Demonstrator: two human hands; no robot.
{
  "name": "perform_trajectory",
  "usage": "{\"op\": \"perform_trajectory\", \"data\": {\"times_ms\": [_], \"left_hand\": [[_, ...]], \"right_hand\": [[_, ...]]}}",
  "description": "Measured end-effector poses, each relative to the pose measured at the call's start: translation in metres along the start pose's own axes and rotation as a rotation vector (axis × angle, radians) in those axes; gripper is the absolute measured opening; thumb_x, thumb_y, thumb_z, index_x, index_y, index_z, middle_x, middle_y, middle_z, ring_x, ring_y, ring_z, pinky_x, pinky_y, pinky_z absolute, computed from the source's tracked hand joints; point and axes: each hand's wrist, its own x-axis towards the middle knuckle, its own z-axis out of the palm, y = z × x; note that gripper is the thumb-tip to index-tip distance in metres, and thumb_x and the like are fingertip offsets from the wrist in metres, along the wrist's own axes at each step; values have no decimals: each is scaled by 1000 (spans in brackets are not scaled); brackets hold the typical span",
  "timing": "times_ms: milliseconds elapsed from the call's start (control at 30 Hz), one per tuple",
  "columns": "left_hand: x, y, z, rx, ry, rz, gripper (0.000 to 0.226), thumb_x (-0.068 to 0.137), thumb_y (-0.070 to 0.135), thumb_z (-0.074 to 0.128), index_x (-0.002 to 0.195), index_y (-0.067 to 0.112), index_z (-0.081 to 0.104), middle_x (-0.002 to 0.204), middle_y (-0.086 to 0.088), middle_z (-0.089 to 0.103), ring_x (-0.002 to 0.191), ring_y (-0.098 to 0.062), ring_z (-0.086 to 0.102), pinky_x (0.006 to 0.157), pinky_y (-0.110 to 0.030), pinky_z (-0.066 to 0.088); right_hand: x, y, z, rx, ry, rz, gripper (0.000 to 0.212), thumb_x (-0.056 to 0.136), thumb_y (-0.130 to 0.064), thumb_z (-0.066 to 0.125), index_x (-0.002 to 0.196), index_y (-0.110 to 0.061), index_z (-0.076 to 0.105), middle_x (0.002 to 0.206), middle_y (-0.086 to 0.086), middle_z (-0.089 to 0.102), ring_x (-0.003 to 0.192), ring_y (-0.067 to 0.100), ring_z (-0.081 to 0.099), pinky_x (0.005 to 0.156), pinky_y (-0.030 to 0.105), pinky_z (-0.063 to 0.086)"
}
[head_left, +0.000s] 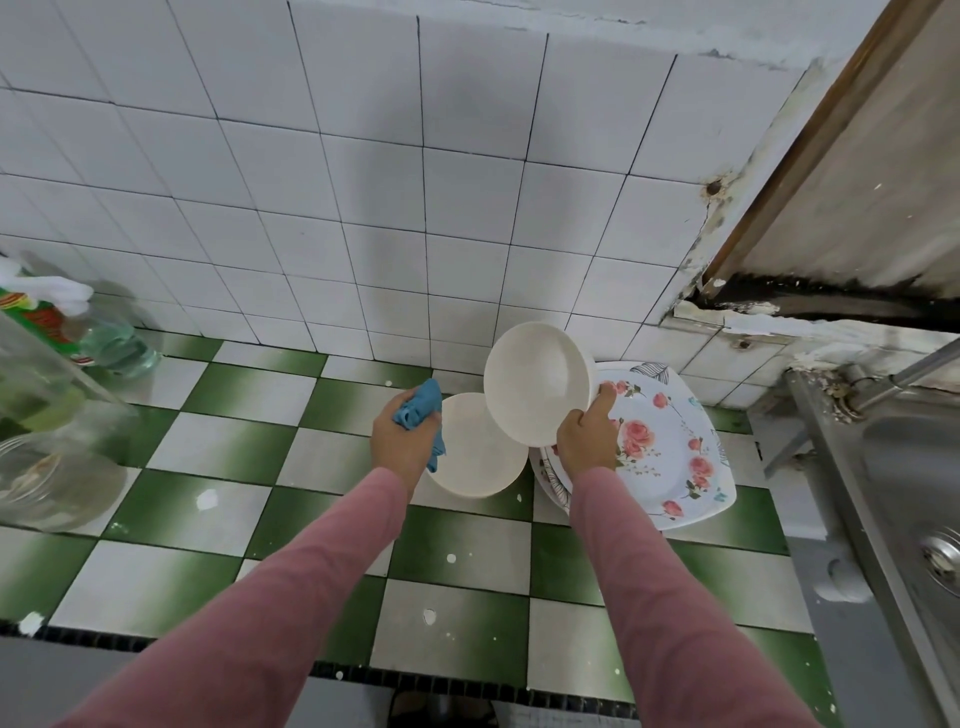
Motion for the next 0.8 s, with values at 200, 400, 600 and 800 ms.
{"op": "perform_trajectory", "data": {"times_ms": [200,400,600,800], "left_hand": [[3,0,-1,23,-1,14,34,92,9,64,126,9,59,110,-8,60,108,-30,58,102,-46,48],[6,-1,-3,23,7,14,33,92,9,65,124,8,59,110,-10,61,107,-30,59,101,-46,49],[4,0,-3,26,4,14,35,92,11,65,126,7,58,116,-14,61,110,-33,58,103,-48,47],[-1,2,-5,6,-6,26,34,92,12,65,125,9,58,111,-10,61,107,-29,59,99,-43,50]], "right_hand": [[-1,5,3,12,41,-2,59,98,-5,36,152,-18,16,88,6,51,82,27,56,67,36,48],[-8,4,3,53,36,-22,58,97,-3,36,150,-19,18,98,11,54,93,30,55,74,33,39],[-14,5,5,124,24,-83,57,96,-3,40,147,-20,21,114,15,55,103,30,53,80,35,41],[-22,0,12,170,54,-87,60,95,-6,41,145,-31,19,119,15,55,108,34,55,89,47,52]]}}
